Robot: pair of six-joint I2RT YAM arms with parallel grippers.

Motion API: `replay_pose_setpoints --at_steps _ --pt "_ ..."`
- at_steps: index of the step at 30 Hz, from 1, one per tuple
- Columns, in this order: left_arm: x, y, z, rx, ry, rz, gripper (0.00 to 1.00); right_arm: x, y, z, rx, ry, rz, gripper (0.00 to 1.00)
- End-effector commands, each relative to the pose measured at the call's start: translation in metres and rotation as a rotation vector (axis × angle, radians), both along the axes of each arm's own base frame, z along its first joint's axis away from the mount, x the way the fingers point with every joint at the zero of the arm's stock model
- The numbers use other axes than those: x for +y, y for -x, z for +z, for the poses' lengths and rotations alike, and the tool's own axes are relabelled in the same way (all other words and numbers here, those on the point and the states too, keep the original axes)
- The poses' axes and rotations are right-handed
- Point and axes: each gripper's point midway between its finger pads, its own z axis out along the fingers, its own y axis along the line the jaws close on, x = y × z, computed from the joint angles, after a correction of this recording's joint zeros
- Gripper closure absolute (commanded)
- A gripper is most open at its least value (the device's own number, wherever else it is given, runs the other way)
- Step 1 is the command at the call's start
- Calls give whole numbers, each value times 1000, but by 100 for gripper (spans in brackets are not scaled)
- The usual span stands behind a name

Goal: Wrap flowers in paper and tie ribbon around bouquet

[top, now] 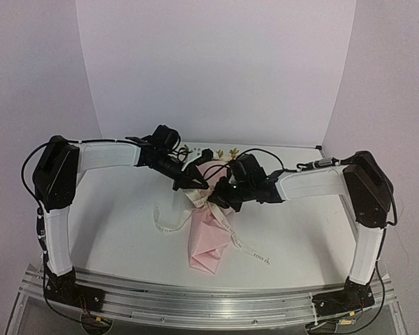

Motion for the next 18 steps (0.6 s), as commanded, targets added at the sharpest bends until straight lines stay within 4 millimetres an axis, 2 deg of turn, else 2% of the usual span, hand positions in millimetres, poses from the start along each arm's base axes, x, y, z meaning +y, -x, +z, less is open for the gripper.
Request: replay_pose_setpoints --at_steps 1,8,12,18 --pt "1 8 16 19 39 -3 100 6 -28 12 -68 -76 -100 100" --pt "3 8 -3 38 12 -7 100 14 -40 23 -141 -214 -133 100" --pt "-2 16 -4 60 41 -33 100 18 -43 12 -122 -248 -153 100" --pt "0 30 -26 143 27 -60 100 20 -49 -6 -142 -285 -161 100"
